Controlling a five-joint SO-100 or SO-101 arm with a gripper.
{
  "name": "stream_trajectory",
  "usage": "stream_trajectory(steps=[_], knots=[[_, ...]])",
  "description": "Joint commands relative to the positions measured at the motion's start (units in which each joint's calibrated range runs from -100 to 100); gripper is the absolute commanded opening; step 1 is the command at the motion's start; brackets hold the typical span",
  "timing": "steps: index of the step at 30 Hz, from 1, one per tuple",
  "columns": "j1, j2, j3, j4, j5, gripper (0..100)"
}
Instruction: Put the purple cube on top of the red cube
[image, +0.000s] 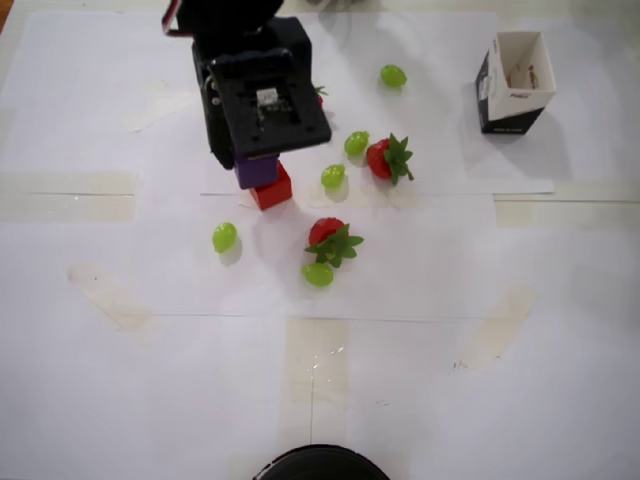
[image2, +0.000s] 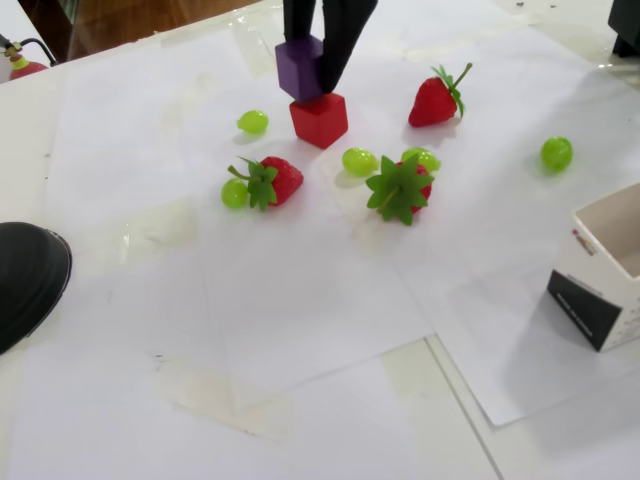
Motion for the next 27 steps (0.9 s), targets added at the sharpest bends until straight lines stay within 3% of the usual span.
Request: stream_trajectory(steps=[1, 18, 27], knots=[[-1.08, -0.43, 0.39, -1.56, 0.0, 17], [-1.89, -1.37, 1.84, -1.64, 0.24, 36], [-4.39, -2.41, 1.94, 0.81, -2.93, 40]])
